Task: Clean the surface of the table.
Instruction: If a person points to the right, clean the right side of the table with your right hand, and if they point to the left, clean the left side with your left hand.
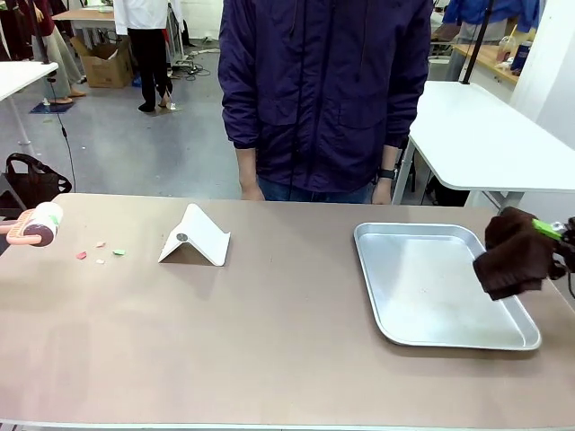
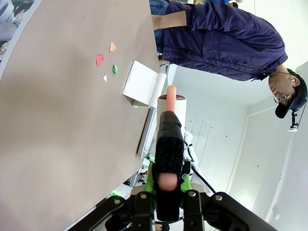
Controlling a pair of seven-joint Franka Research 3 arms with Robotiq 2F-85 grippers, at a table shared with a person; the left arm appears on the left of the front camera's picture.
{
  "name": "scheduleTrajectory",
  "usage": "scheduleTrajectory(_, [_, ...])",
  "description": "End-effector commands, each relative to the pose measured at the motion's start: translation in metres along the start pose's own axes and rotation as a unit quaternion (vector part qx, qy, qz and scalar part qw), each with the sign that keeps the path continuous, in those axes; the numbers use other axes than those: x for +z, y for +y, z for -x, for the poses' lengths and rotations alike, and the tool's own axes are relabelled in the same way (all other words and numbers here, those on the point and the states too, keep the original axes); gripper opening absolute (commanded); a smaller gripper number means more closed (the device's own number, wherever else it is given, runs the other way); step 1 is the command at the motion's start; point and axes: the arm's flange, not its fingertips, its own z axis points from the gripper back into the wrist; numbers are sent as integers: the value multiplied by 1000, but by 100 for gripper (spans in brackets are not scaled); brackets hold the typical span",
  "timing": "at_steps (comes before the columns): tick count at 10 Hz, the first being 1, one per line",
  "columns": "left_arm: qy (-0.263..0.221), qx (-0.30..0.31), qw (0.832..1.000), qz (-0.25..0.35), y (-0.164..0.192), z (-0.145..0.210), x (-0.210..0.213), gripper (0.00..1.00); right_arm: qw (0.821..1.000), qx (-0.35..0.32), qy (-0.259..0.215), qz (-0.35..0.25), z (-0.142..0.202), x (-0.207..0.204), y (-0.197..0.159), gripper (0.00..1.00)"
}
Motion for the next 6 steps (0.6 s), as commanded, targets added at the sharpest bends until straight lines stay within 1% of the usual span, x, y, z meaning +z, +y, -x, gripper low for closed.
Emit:
scheduleTrajectory(1, [6,-9,1000,7,-1,6,1,0,999,9,32,15,6,8,1,9])
scheduleTrajectory(2, [6,-9,1000,7,-1,6,1,0,999,13,30,26,6,7,0,9])
scheduleTrajectory(3, [6,-9,1000,7,-1,6,1,0,1000,-7,15,7,5,2,0,9])
scheduleTrajectory(6, [6,-9,1000,7,-1,6,1,0,1000,-7,15,7,5,2,0,9])
